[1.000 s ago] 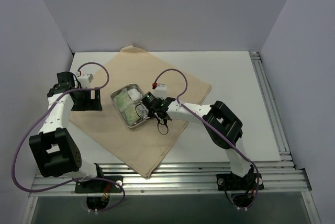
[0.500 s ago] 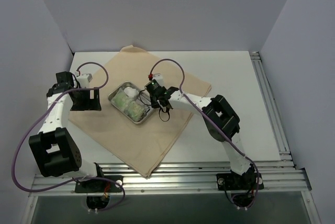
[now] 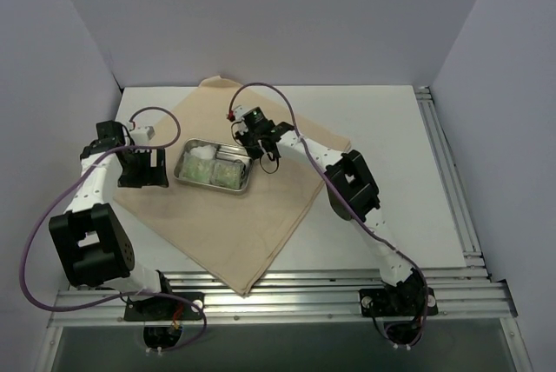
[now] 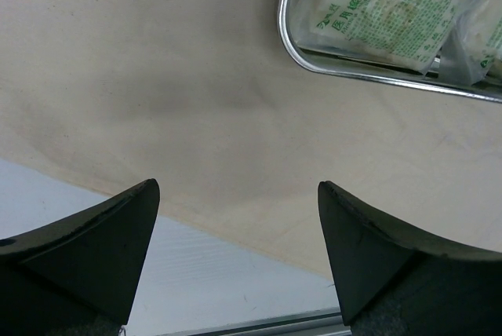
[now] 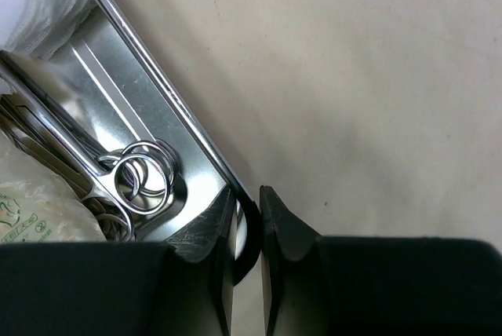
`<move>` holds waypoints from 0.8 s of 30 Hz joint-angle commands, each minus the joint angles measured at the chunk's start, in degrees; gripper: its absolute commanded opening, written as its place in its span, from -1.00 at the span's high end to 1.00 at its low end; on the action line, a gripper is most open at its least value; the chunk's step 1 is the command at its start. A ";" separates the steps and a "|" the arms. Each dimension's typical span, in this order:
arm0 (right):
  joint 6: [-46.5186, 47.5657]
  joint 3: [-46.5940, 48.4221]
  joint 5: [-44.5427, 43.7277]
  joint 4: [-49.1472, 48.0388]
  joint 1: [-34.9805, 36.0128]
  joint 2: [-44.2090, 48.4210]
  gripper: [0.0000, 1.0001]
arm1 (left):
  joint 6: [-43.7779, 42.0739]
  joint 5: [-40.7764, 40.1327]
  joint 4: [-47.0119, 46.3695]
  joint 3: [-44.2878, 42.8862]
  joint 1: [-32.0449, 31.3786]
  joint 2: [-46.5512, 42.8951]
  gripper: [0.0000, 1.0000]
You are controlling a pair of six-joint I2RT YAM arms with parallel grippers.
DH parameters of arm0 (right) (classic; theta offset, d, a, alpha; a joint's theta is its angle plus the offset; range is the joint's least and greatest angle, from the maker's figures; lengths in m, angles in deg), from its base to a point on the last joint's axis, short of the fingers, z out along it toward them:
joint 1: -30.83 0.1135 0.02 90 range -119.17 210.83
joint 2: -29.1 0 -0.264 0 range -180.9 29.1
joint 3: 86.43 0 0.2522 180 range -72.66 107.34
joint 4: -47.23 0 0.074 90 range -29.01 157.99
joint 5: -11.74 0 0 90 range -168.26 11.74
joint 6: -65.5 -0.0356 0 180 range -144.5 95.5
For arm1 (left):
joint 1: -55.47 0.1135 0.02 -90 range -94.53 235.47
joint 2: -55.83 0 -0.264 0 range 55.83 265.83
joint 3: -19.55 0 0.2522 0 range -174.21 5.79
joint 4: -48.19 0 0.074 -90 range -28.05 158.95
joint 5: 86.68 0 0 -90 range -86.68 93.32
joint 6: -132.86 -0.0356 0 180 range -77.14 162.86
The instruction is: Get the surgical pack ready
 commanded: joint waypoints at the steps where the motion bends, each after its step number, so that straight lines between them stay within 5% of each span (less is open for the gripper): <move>1: 6.64 8.06 -1.79 4.59 -0.98 -5.52 0.86 | 0.14 0.70 -1.49 -2.51 0.24 0.89 -0.83; 8: 6.38 12.56 -2.67 2.83 -2.12 -6.67 0.29 | 0.14 0.44 -2.28 -1.81 0.24 1.77 -0.82; 14: -6.78 9.58 -8.63 -0.76 -1.95 -0.09 -0.18 | 0.58 0.78 -2.63 -2.07 0.24 2.29 -0.82; 19: -18.65 3.34 -11.72 -5.87 -1.77 6.77 -0.26 | 0.93 1.31 -2.37 -2.43 0.24 2.03 -0.82; 24: -26.04 -0.61 -15.58 -2.45 -0.28 7.83 -0.10 | 0.84 0.61 -3.59 -2.08 0.16 2.38 -0.82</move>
